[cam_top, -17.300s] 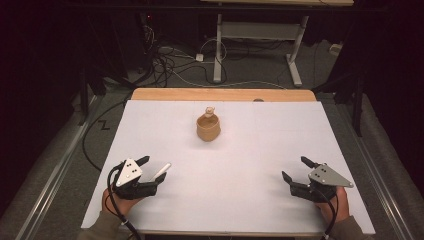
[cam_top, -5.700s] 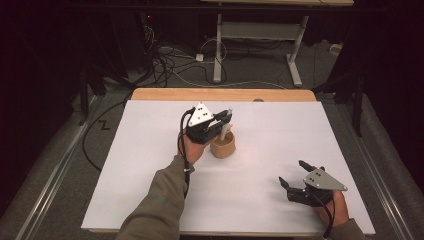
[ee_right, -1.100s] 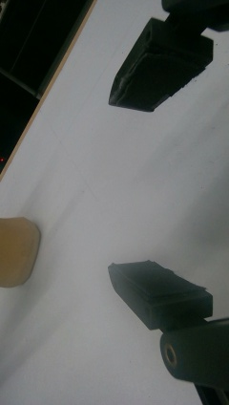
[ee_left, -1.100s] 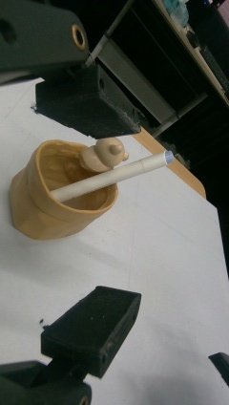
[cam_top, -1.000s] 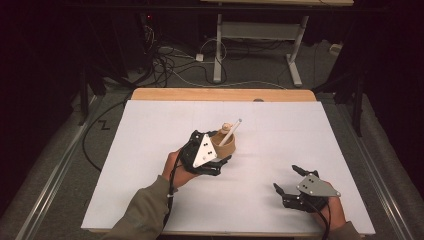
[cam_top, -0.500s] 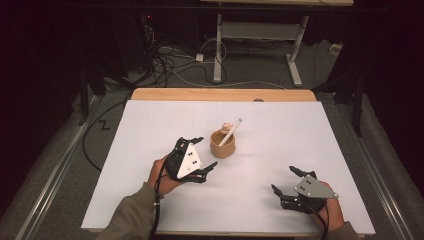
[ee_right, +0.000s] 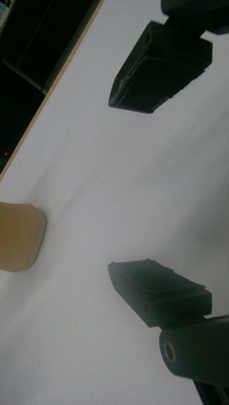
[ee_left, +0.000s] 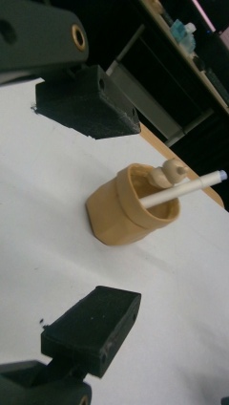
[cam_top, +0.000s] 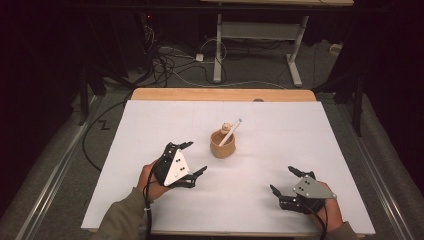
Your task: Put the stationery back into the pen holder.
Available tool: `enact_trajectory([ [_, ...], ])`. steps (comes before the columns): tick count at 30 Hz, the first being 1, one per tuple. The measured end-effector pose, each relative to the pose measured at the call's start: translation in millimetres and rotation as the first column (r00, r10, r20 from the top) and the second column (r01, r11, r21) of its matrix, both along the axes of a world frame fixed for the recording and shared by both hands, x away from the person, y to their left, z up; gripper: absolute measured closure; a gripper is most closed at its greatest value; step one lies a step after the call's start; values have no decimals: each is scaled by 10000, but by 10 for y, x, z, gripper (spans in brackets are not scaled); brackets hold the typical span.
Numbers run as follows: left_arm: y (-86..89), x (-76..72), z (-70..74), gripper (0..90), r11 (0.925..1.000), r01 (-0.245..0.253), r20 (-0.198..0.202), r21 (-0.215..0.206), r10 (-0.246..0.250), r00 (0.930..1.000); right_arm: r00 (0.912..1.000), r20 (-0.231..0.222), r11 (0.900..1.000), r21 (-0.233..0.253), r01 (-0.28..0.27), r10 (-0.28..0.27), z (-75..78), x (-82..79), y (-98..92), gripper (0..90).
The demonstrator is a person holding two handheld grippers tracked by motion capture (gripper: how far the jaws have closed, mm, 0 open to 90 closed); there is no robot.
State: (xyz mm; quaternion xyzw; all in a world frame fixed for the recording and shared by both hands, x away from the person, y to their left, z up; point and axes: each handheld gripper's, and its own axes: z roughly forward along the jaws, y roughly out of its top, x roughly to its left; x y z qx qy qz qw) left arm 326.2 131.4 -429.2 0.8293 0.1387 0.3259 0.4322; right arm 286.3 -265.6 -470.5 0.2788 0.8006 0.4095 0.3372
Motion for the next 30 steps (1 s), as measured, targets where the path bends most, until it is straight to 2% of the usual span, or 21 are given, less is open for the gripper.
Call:
enact_trajectory([
  [11, 177, -37, -138, 175, 9994, -353, -367, 19, 354, 9987, 9999, -46, 9999, -24, -102, 102, -4, -7, 24, 188],
  [21, 312, -106, -265, 174, 9974, -689, -585, 199, 699, 9958, 9999, -19, 9999, 36, -120, 120, 3, -10, 19, 188],
  [30, 497, -195, -370, 175, 9938, -1108, -807, -31, 1101, 9906, 10000, 10, 10000, 38, -86, 86, 4, -4, 2, 188],
])
